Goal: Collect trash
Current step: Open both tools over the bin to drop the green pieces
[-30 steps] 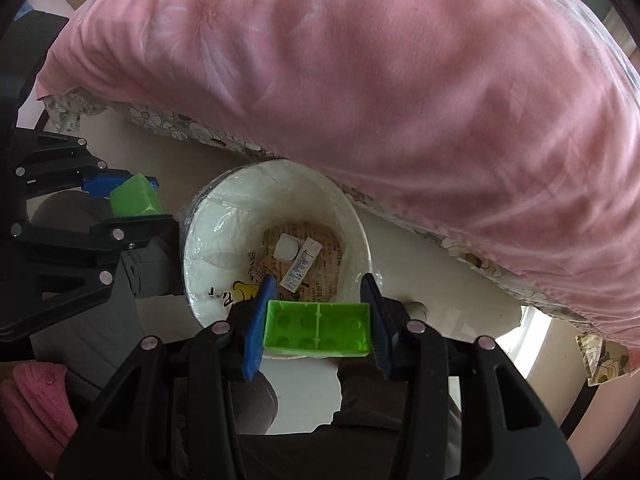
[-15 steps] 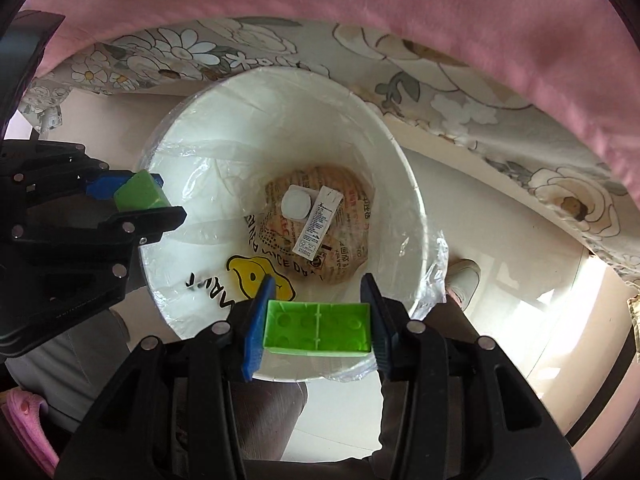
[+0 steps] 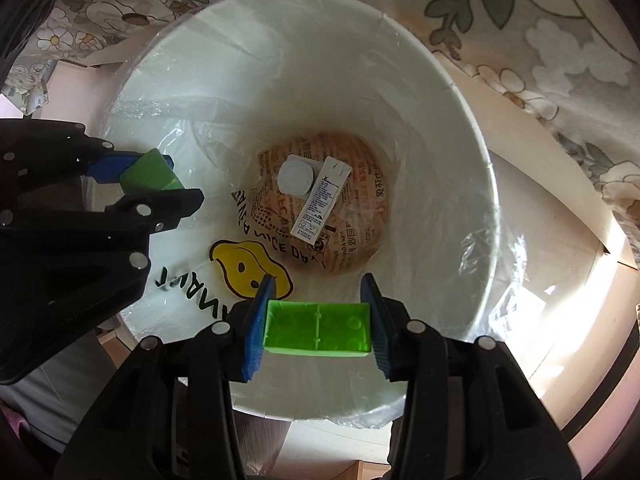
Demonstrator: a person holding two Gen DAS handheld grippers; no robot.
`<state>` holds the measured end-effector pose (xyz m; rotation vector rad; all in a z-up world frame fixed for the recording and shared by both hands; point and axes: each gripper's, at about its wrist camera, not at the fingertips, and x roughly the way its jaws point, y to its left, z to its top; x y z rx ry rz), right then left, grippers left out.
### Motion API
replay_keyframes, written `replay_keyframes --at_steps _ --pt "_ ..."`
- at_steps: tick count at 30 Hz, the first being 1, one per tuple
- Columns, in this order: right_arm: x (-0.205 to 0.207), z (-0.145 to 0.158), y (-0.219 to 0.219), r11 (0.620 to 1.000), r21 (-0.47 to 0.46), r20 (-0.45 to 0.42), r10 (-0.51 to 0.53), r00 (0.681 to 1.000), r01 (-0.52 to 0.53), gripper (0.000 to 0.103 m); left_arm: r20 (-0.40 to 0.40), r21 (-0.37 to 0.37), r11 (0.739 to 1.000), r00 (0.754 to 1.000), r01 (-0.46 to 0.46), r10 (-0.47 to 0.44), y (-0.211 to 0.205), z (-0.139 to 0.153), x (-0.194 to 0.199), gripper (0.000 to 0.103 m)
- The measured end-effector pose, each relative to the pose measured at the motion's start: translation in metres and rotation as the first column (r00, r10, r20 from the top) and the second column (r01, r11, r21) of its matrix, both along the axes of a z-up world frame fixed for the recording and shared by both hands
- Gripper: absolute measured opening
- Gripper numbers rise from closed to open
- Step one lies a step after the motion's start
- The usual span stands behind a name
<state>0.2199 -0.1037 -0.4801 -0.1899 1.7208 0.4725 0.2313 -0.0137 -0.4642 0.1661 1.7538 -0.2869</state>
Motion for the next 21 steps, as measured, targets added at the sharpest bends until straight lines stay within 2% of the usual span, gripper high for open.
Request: replay_keyframes --at_steps 4,8,10,13,16,21 --pt "0.000 -0.009 0.003 1.000 -0.012 -0.020 0.008 1.000 -0.008 0.045 -0.017 0.032 0.999 1.000 -0.006 0.007 0.001 -0.015 0.002 0.033" --pt "-0.001 -0.014 0.006 0.999 -0.022 -0.023 0.023 0.999 -0.024 0.045 -0.023 0.033 0.999 1.000 -0.020 0.020 0.002 -0.022 0.003 0.033" --pt "-0.002 -0.018 0.009 0.999 -0.020 -0.035 0.037 0.999 -0.038 0.045 -0.028 0.036 0.999 0.999 -0.017 0.018 0.001 -0.023 0.004 0.040" --pt "-0.002 -0.023 0.012 0.997 -0.051 -0.029 0.048 0.998 -0.049 0.052 -0.022 0.043 0.999 1.000 -0.015 0.016 0.000 -0.023 0.005 0.051" --pt "0.000 -0.026 0.016 0.998 -0.034 -0.035 0.044 0.998 -0.045 0.061 -0.023 0.040 0.999 0.999 -0.022 0.023 0.000 -0.025 0.005 0.054" --pt "0.001 -0.025 0.019 0.999 -0.034 -0.026 0.036 0.999 -0.037 0.061 -0.022 0.036 0.999 0.999 -0.025 0.026 0.001 -0.026 0.005 0.054"
